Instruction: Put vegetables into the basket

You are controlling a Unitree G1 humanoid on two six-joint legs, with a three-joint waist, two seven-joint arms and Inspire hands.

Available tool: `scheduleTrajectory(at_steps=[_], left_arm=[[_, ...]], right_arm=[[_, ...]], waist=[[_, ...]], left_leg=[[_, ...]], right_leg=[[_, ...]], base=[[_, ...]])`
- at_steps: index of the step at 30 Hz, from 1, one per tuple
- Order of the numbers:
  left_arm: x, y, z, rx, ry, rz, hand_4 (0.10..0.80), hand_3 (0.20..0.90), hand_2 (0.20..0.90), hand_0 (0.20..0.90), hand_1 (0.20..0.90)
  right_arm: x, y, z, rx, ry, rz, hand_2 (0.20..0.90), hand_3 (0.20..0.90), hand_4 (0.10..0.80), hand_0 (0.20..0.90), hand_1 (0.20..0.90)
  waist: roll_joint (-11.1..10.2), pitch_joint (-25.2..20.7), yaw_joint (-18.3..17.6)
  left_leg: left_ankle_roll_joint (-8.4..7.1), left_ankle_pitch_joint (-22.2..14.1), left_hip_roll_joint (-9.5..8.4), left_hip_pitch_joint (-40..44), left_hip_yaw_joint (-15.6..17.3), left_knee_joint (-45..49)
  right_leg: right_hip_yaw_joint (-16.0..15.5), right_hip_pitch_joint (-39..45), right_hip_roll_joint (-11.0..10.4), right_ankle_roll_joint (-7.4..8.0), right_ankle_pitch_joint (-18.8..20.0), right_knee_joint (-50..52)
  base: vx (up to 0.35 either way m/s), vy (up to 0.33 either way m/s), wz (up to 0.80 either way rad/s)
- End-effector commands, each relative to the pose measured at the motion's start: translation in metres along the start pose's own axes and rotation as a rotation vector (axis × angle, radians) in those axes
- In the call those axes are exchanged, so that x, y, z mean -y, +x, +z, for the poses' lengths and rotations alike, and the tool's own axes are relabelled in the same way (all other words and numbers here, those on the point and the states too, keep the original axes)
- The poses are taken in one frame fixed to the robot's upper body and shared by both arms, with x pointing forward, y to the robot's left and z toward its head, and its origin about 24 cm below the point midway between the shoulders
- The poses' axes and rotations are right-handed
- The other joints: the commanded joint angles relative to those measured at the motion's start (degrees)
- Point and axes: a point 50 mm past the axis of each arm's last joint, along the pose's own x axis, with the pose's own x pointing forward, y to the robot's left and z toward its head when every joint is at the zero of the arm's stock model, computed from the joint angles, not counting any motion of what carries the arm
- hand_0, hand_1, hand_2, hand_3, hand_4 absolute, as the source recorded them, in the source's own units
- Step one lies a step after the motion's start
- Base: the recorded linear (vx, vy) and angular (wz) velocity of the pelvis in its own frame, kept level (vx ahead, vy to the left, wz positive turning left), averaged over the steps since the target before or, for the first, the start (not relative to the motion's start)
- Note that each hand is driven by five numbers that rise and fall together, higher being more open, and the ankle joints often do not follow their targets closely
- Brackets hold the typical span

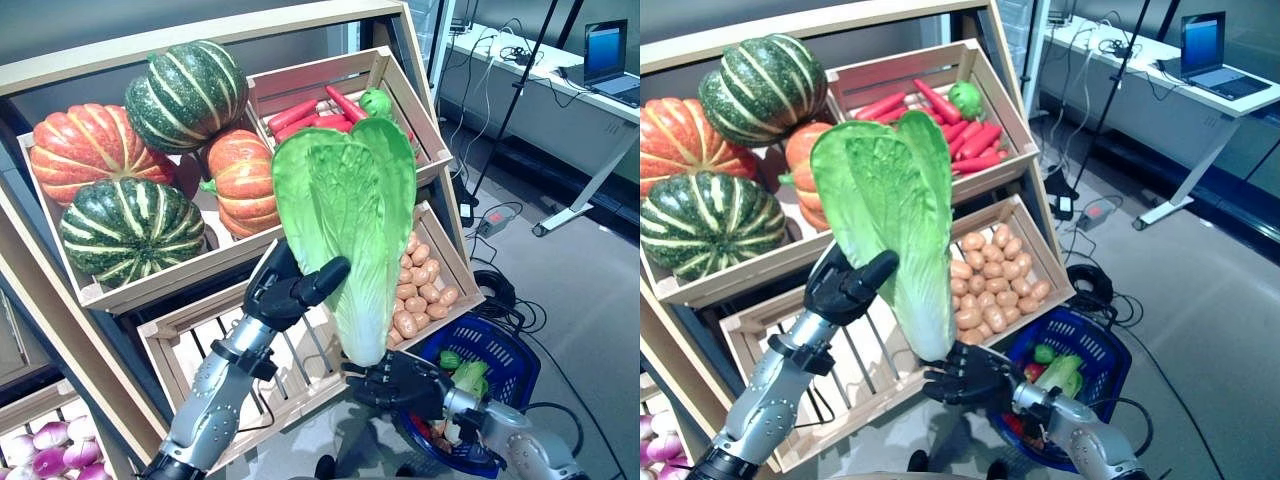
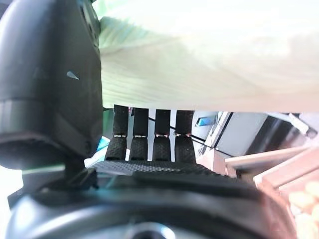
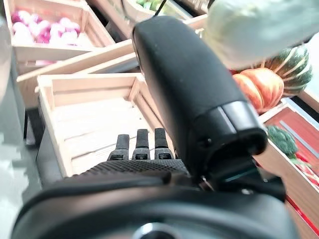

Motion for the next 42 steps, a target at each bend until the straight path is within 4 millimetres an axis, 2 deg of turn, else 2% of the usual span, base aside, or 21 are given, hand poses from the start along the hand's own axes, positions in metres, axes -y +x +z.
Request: scheduleTrajectory(at_steps=[1, 15, 28, 35, 42], left_arm=[[0.004, 0.014, 0.042, 0.199, 0.1, -0.096, 0.4, 0.3, 0.3, 0.3, 0.3], [0.004, 0.02, 0.033, 0.155, 0.081, -0.095, 0.4, 0.3, 0.3, 0.3, 0.3], [0.016, 0.027, 0.001, 0.021, -0.023, -0.132, 0.4, 0.3, 0.3, 0.3, 0.3], [0.022, 0.027, -0.014, -0.05, -0.004, -0.158, 0.4, 0.3, 0.3, 0.3, 0.3], [0.024, 0.025, -0.021, -0.095, 0.068, -0.199, 0.4, 0.3, 0.3, 0.3, 0.3]], right_arm=[[-0.018, 0.002, 0.04, 0.171, -0.114, 0.124, 0.9, 0.9, 0.8, 0.9, 0.9], [-0.027, 0.009, 0.052, 0.218, -0.137, 0.166, 0.9, 0.9, 0.8, 0.9, 0.9], [-0.045, 0.026, 0.067, 0.311, -0.147, 0.244, 0.9, 0.9, 0.8, 0.9, 0.9], [-0.055, 0.032, 0.069, 0.339, -0.145, 0.286, 0.9, 0.9, 0.8, 0.9, 0.9], [-0.058, 0.032, 0.072, 0.338, -0.149, 0.305, 0.9, 0.9, 0.8, 0.9, 0.9]], waist=[[-3.57, -3.32, 0.43], [-3.59, -3.73, 0.1], [-3.28, -3.89, -0.01], [-3.21, -3.98, -0.14], [-3.3, -3.92, -0.29]], left_leg=[[-1.22, -1.9, -0.02, 0.47, 1.26, 0.09], [-1.13, -1.82, 0.12, 0.42, 1.3, 0.09], [-0.88, -1.82, 0.07, 0.28, 1.37, 0.09], [-0.71, -1.89, 0.11, 0.25, 1.54, 0.09], [-0.63, -1.83, 0.13, 0.1, 1.8, 0.09]], right_leg=[[0.67, 1.04, -2.73, 0.69, 3.25, 0.05], [1.33, 0.89, -2.49, 0.76, 3.34, 0.05], [1.97, 0.62, -2.44, 0.81, 3.37, 0.05], [2.35, 0.44, -2.43, 0.97, 3.43, 0.05], [2.6, 0.19, -2.35, 1.07, 3.51, 0.05]], base=[[0.0, 0.0, 0.0], [0.0, 0.0, 0.0], [0.0, 0.002, -0.01], [-0.001, 0.005, -0.03], [0.0, 0.0, 0.0]])
